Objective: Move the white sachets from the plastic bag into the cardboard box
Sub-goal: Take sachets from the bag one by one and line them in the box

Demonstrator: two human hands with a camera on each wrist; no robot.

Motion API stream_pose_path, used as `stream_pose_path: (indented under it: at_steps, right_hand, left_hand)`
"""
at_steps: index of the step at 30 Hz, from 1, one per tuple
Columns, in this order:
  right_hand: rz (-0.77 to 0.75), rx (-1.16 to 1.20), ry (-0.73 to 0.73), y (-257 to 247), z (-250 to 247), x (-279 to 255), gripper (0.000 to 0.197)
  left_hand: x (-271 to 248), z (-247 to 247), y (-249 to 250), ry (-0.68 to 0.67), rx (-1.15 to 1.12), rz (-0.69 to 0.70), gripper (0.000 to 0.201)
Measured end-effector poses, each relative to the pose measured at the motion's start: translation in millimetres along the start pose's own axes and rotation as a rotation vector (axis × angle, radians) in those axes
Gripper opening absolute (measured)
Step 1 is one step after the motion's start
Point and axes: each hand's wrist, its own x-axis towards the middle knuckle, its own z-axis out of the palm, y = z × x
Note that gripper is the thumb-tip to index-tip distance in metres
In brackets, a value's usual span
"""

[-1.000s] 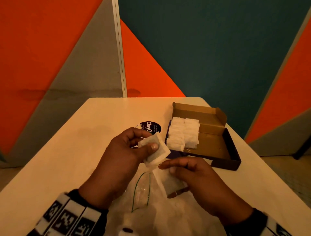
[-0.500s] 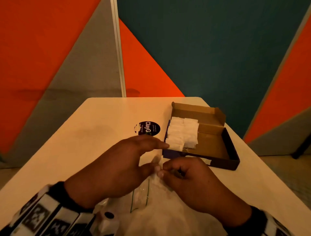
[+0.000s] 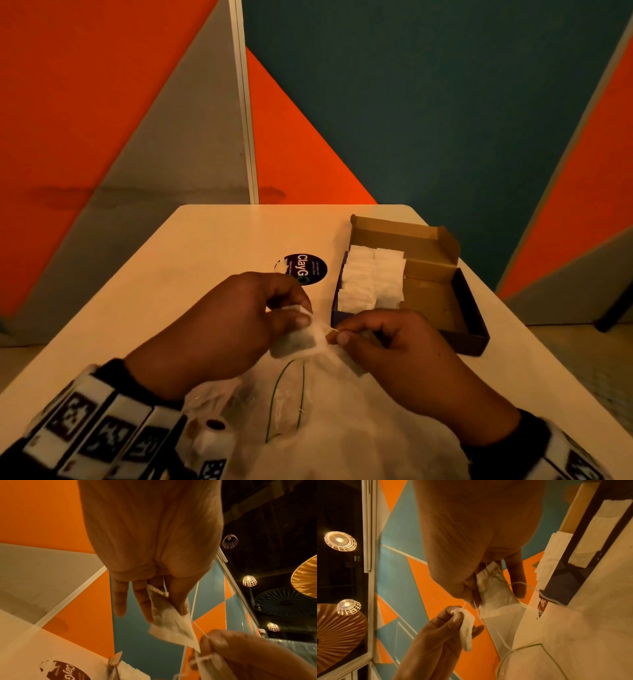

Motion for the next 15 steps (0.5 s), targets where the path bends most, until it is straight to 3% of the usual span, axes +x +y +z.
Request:
stream_pose_path:
  at_steps: [6,11,15]
  right_hand:
    - [0.04,-0.124,0.022,15,-10,4,0.016]
    - [0.103,-0.048,0.104,17,-19,10,0.025]
    - [0.025,-0.008,0.156,6,-16,12,0.022]
  left_hand:
    - [1,-24,-9,0.071,0.002,-0.037,0.014]
    - [3,-34,-18,0.208,-0.007,-0.086,0.014]
    - [1,-20,-6,0.123,-0.023,-0.063,0.013]
